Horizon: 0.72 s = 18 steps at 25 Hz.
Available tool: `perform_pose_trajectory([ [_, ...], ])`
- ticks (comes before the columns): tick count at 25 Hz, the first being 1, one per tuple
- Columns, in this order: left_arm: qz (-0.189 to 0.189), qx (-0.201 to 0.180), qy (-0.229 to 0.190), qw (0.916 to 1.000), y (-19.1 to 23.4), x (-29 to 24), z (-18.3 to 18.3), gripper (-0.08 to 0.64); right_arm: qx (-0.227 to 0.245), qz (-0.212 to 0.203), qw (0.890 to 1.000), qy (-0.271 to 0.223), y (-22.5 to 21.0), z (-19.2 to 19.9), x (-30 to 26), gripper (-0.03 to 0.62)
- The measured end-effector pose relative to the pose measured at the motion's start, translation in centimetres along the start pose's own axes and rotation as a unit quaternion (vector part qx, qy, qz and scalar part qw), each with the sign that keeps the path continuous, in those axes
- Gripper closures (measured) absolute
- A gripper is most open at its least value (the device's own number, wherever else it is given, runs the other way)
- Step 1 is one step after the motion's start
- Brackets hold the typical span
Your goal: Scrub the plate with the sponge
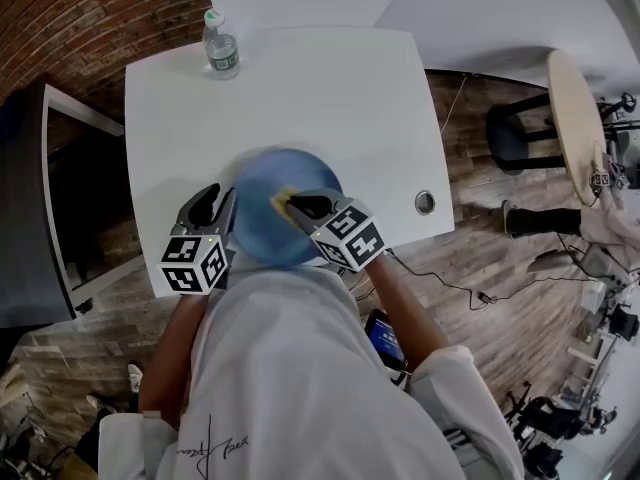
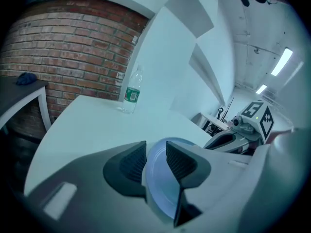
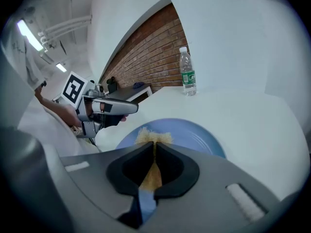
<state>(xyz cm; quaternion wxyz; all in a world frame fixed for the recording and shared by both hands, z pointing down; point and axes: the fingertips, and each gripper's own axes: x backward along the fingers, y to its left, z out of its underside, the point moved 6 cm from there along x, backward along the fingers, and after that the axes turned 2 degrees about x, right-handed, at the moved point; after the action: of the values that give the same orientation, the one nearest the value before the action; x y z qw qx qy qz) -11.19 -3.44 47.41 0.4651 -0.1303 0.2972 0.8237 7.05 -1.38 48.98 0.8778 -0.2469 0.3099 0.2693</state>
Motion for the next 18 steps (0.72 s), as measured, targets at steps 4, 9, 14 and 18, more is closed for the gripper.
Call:
perform_pose_trajectory([
  [4,0.014,-0.036,-0.035,0.9986,-1.4,1.6,-2.0,0.437,0.011,-0.003,0.999,-0.039,0.5,-1.5,1.8,0.568],
  [9,0.038,-0.063,-0.07,0.9948,-3.6,3.4,-4.1,0.47,0.055,0.005,0.995,-0.078,2.0,-3.5,4.4,0.568],
  [14,0.046,-0.06,-0.109,0.9911,-4.7,5.0,-5.9,0.529,0.048,0.007,0.987,-0.151,2.9,-6.0,7.4,0.569],
  [18,0.065,-0.053,-0.132,0.9877,-5.9,6.1,-7.3,0.545,0.049,0.008,0.978,-0.203,3.7,-8.0,9.9,0.569],
])
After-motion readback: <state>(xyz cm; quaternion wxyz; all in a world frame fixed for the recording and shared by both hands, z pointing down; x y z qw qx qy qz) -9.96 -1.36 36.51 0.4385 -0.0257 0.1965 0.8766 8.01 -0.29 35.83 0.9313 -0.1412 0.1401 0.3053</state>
